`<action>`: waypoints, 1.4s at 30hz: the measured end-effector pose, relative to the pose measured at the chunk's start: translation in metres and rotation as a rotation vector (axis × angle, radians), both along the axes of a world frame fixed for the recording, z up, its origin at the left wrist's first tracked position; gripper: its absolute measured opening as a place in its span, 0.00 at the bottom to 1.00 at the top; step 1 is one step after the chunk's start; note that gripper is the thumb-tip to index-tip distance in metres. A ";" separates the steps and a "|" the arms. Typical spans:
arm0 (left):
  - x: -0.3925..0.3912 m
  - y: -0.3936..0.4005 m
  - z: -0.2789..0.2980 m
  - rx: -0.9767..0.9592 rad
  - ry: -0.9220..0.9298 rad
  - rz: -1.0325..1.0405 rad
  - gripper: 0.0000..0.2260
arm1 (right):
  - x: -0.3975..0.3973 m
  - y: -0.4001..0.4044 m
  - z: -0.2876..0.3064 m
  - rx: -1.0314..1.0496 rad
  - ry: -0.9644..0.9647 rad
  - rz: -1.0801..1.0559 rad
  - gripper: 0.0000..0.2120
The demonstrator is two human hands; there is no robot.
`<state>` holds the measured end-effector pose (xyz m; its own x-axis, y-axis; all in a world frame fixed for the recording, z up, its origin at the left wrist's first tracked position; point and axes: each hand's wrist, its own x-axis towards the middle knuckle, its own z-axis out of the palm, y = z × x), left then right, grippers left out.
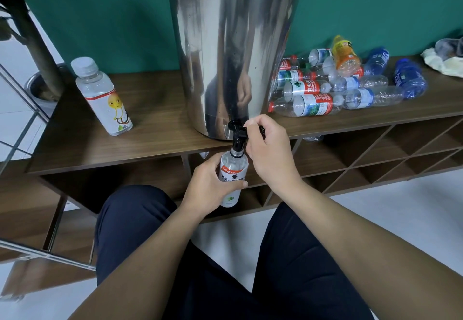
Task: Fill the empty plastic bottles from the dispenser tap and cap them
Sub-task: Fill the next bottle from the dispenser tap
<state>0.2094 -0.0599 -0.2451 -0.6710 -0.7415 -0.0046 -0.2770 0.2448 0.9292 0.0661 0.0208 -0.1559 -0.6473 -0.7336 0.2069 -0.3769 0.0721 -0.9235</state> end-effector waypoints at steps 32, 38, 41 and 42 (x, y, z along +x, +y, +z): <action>-0.012 0.000 -0.012 0.078 0.021 0.023 0.30 | -0.089 0.019 -0.034 0.250 0.391 -0.062 0.10; -0.018 0.000 -0.015 0.087 0.013 0.023 0.31 | -0.099 0.009 -0.035 0.308 0.471 -0.096 0.19; -0.020 0.002 -0.016 0.089 0.009 0.023 0.30 | -0.104 0.003 -0.037 0.348 0.526 -0.059 0.23; -0.022 0.002 -0.016 0.088 0.009 0.024 0.30 | -0.106 0.000 -0.038 0.358 0.534 -0.046 0.23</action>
<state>0.1878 -0.0581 -0.2610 -0.6534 -0.7542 -0.0647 -0.2736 0.1556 0.9492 -0.0400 0.0213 -0.1934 -0.5556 -0.7909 0.2566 -0.7670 0.3683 -0.5255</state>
